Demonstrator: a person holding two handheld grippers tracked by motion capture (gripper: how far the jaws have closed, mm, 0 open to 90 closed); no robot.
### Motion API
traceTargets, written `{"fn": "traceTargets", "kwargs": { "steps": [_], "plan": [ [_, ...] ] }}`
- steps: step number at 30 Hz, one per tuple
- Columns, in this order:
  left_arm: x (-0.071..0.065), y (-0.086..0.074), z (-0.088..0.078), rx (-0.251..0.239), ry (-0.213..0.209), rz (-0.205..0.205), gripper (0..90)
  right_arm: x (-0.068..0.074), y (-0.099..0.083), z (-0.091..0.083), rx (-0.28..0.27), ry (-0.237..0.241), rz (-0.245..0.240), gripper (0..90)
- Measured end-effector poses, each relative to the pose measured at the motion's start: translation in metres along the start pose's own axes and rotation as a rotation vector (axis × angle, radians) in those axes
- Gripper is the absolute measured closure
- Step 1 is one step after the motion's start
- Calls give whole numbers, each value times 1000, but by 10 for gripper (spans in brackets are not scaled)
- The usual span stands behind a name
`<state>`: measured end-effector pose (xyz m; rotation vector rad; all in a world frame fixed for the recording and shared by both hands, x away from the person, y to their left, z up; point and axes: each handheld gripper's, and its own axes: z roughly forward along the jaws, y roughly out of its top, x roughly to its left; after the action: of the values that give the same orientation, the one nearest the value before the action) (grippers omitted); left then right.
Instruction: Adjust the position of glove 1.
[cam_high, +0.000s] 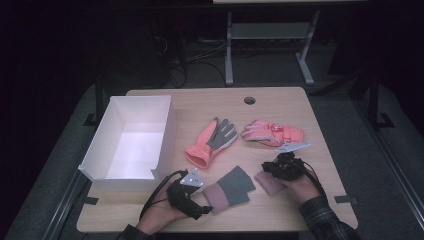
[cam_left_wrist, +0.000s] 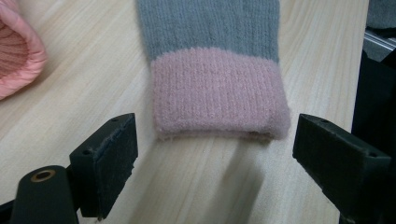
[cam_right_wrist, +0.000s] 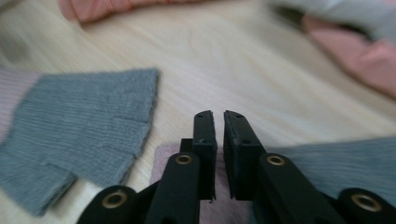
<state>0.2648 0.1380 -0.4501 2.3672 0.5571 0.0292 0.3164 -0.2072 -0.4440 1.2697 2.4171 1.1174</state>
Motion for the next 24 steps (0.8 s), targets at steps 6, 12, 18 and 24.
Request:
{"fn": "traceTargets", "kwargs": {
  "steps": [6, 12, 18, 24],
  "plan": [
    [0, 0, 0, 8, 7, 0, 137, -18, -21, -27, -9, -59, 3, 714],
    [1, 0, 1, 3, 9, -6, 137, -33, -32, -27, 5, -59, 21, 631],
    [2, -1, 0, 13, 9, -8, 137, -31, -33, -13, 57, -70, -11, 599],
    [2, 0, 1, 12, 9, -9, 137, -31, -33, -12, 59, -94, 25, 845]
  ]
}}
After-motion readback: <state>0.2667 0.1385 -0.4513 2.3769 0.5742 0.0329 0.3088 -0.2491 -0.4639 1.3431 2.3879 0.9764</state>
